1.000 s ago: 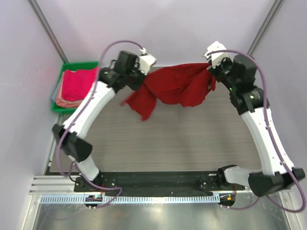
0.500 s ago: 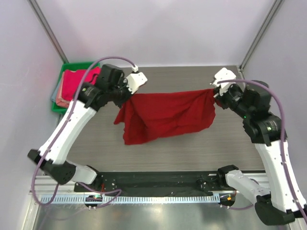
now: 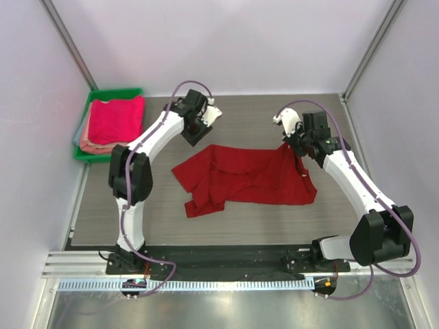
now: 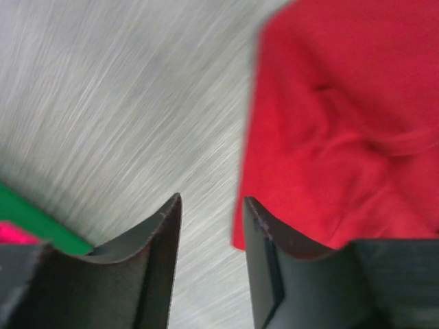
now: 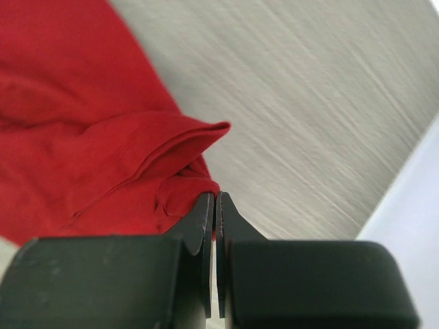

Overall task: Fold and stack the t-shirts
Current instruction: Flatten the tshirt out

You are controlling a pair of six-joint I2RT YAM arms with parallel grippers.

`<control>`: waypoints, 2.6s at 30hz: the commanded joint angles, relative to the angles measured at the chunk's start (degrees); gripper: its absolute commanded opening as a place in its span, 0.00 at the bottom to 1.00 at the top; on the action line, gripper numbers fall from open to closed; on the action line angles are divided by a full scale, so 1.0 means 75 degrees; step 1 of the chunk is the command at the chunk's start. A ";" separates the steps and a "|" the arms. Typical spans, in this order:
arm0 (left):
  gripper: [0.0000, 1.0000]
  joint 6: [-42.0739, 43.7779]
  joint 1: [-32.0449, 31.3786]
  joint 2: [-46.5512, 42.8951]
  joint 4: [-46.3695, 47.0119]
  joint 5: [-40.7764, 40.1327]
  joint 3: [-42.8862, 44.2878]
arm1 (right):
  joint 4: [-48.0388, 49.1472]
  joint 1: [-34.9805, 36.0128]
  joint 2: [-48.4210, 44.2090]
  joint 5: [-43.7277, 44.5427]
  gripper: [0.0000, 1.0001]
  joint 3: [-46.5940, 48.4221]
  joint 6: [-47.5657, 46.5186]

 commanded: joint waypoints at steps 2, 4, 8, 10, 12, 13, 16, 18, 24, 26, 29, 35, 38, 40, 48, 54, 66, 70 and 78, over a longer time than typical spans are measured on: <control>0.45 -0.0144 0.0267 -0.2541 0.1305 0.0048 -0.2120 | 0.0923 -0.0260 0.0134 0.0615 0.01 0.0486 -0.0122; 0.48 -0.0120 0.0267 -0.3433 0.1356 0.0388 -0.3106 | 0.0935 -0.0307 0.0099 0.0522 0.01 0.0404 -0.0099; 0.48 -0.0307 0.0256 -0.3764 0.0747 0.1242 -0.4454 | 0.0923 -0.0307 0.0052 0.0486 0.01 0.0298 0.0042; 0.48 -0.0494 0.0209 -0.3834 0.0909 0.1339 -0.4726 | 0.0923 -0.0307 0.0052 0.0497 0.01 0.0263 0.0065; 0.47 -0.0600 0.0104 -0.3788 0.1016 0.1281 -0.4890 | 0.0911 -0.0307 0.0099 0.0240 0.01 0.0251 0.0042; 0.45 -0.0624 -0.0024 -0.3741 0.1062 0.1246 -0.4880 | 0.0900 -0.0318 0.0111 0.0228 0.01 0.0251 0.0030; 0.42 -0.0729 -0.0178 -0.3472 0.1074 0.1257 -0.4833 | 0.0900 -0.0307 0.0169 0.0228 0.01 0.0251 0.0007; 0.42 -0.0788 -0.0236 -0.3296 0.1051 0.1304 -0.4856 | 0.0876 -0.0307 0.0169 0.0263 0.01 0.0251 0.0007; 0.39 -0.0870 -0.0295 -0.2968 0.1157 0.1257 -0.4985 | 0.0841 -0.0307 0.0064 0.0310 0.01 0.0228 -0.0028; 0.36 -0.0917 -0.0330 -0.2932 0.1145 0.1327 -0.5032 | 0.0818 -0.0307 0.0017 0.0322 0.01 0.0193 -0.0075; 0.33 -0.0976 -0.0447 -0.2909 0.1157 0.1351 -0.5137 | 0.0818 -0.0307 0.0005 0.0310 0.01 0.0146 -0.0075; 0.31 -0.1081 -0.0600 -0.2593 0.1238 0.1374 -0.5266 | 0.0806 -0.0307 0.0064 0.0228 0.01 0.0158 -0.0075; 0.33 -0.1093 -0.0600 -0.2429 0.1309 0.1293 -0.5255 | 0.0818 -0.0307 0.0087 0.0228 0.01 0.0158 -0.0099; 0.34 -0.1093 -0.0612 -0.2335 0.1356 0.1199 -0.5254 | 0.0829 -0.0318 0.0087 0.0216 0.01 0.0169 -0.0099; 0.37 -0.1128 -0.0600 -0.1890 0.1496 0.1070 -0.5149 | 0.0806 -0.0307 0.0052 0.0204 0.01 0.0111 -0.0110; 0.36 -0.1104 -0.0612 -0.1702 0.1520 0.1000 -0.5126 | 0.0829 -0.0307 0.0017 0.0205 0.01 0.0041 -0.0110; 0.00 -0.0859 -0.0612 -0.2111 0.1322 0.0695 -0.5220 | 0.0888 -0.0307 -0.0053 0.0251 0.01 -0.0018 -0.0111; 0.00 -0.0450 -0.0378 -0.3001 0.0971 0.0449 -0.5010 | 0.0888 -0.0307 -0.0147 0.0310 0.01 -0.0076 -0.0099; 0.00 0.0278 0.1098 -0.3706 0.0489 -0.0008 -0.3779 | 0.0935 -0.0447 -0.0194 0.0790 0.01 -0.0580 -0.0473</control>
